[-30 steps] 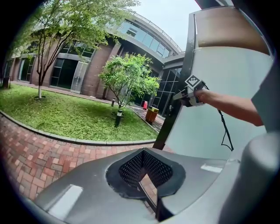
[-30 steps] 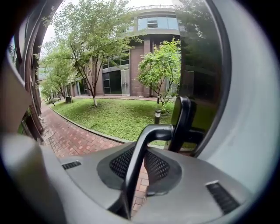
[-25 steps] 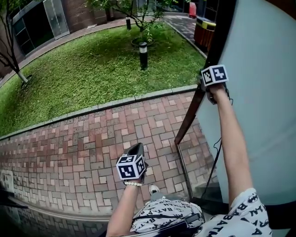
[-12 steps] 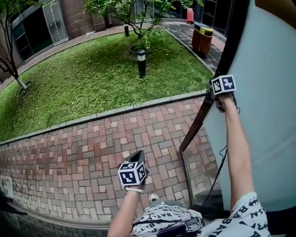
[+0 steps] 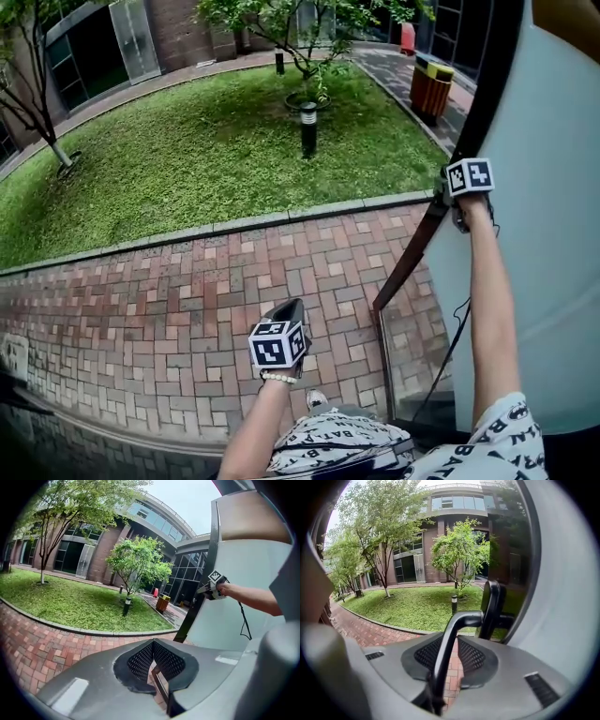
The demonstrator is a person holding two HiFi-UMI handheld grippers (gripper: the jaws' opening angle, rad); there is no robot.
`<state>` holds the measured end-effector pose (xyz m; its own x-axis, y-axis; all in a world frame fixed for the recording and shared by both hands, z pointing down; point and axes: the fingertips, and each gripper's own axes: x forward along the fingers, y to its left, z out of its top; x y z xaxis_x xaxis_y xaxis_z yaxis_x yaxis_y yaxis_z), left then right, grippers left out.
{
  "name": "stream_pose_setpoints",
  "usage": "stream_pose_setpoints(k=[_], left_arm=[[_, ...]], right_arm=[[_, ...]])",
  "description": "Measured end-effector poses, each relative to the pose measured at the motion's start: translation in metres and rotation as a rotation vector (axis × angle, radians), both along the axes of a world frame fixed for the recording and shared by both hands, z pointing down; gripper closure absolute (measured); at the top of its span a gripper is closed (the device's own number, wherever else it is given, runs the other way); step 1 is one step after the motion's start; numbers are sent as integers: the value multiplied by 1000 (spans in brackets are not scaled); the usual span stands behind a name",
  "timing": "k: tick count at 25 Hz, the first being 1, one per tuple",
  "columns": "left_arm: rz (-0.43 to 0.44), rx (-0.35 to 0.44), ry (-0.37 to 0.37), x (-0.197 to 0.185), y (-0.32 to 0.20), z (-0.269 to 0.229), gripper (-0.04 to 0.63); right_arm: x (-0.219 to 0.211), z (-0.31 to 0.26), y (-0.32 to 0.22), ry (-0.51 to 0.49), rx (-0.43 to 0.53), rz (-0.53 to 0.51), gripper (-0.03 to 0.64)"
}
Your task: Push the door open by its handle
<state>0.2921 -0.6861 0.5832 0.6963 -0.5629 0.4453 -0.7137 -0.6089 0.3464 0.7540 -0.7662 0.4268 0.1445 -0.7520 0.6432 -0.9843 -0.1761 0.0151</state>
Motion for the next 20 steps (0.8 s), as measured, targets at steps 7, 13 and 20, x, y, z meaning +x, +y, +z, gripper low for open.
stream_pose_setpoints(k=[7, 13, 20], left_arm=[[-46, 24, 20, -45, 28, -10, 609], [-48, 57, 30, -97, 99, -23, 609], [-44, 79, 32, -160, 197, -56, 609]], right_arm=[[-57, -69, 81, 224, 188, 56, 396], [-191, -137, 178, 291, 396, -75, 603], [-331, -145, 299, 167, 481, -199, 604]])
